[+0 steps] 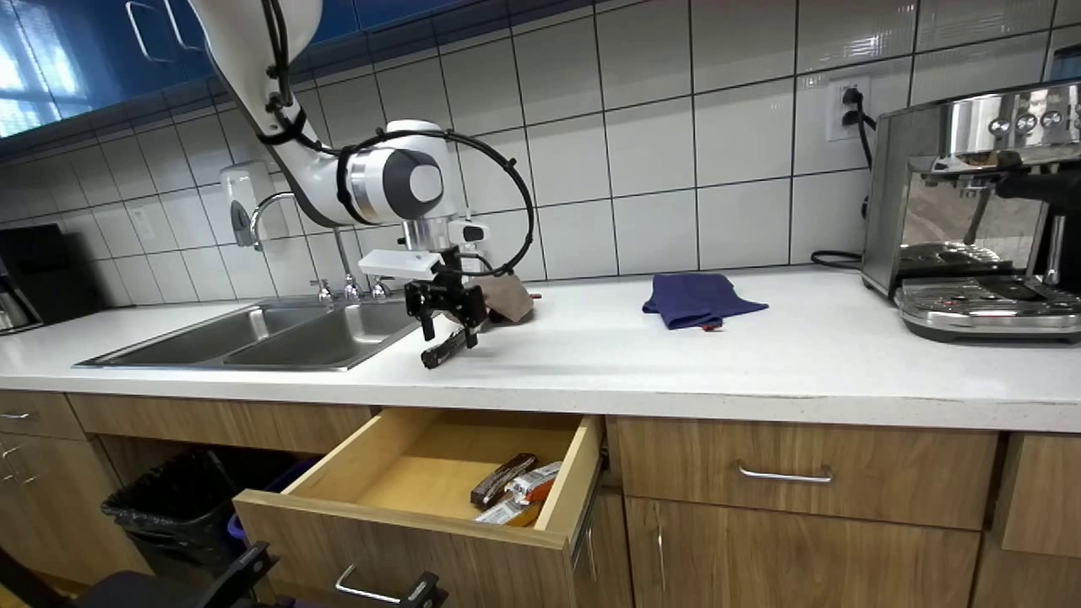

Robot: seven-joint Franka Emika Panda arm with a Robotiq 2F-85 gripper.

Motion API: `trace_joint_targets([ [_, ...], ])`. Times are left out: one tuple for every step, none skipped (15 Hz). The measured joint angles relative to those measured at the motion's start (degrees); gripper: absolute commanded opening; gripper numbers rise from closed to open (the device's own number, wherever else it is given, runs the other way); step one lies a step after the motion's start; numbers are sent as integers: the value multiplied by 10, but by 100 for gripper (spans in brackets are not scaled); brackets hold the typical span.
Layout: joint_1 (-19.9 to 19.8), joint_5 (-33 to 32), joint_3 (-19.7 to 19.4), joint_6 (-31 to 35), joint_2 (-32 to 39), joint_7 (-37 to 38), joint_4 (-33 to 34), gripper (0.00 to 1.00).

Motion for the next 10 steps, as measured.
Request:
trace_joint_targets([
  [1, 0, 0, -4, 5, 0, 6, 100],
  [1, -1, 0, -7, 9, 0, 11, 100],
  [2, -3, 0, -10, 13, -1, 16, 100],
  [3, -4, 0, -12, 17, -1, 21, 100],
  [3, -6, 0, -14, 20, -1, 25, 100],
  [4, -8, 0, -16, 24, -1, 29, 100],
  [4, -10, 0, -18, 27, -1, 33, 100],
  [5, -11, 0, -20, 30, -1, 36, 98],
  [5, -13, 0, -22, 32, -1, 38, 74],
  [6, -14, 0, -24, 35, -1, 41, 73],
])
